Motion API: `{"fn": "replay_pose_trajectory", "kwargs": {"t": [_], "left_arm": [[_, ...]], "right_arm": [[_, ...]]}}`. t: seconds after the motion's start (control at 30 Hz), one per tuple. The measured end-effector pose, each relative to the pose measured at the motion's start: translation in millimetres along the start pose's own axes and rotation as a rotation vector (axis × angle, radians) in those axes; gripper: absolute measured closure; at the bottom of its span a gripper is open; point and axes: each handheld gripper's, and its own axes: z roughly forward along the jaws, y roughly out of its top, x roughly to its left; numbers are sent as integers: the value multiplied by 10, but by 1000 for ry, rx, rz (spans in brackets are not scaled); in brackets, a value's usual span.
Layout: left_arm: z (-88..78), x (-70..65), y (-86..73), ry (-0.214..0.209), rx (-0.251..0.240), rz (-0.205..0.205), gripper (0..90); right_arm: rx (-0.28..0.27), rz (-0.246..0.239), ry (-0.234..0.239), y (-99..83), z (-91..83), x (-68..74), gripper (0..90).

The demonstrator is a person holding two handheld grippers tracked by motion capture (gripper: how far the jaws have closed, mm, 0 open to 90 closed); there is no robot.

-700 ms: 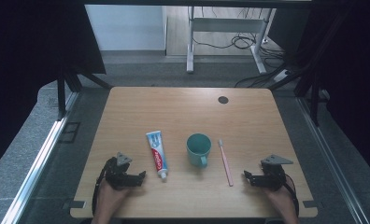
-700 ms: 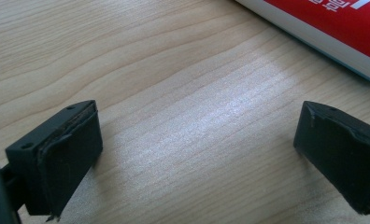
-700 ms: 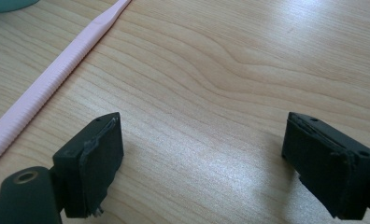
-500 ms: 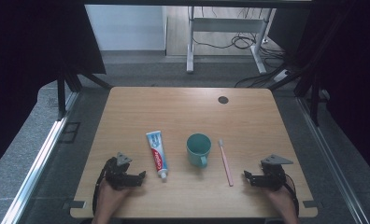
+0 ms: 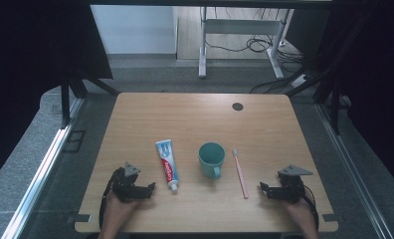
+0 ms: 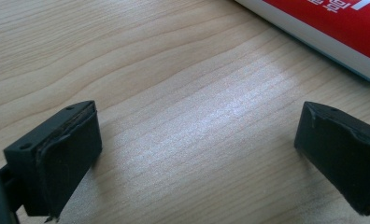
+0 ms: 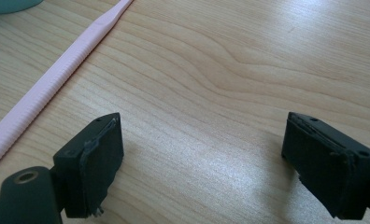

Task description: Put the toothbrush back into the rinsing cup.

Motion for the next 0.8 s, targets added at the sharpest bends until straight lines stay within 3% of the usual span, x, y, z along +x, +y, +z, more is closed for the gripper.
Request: {"fn": "replay_pose_trajectory", "kwargs": {"t": [0.8], "left_arm": [[3,-2,3,3,0,-3,5]], "right_arm": [[42,-11,35,52,-11,31,49]]}}
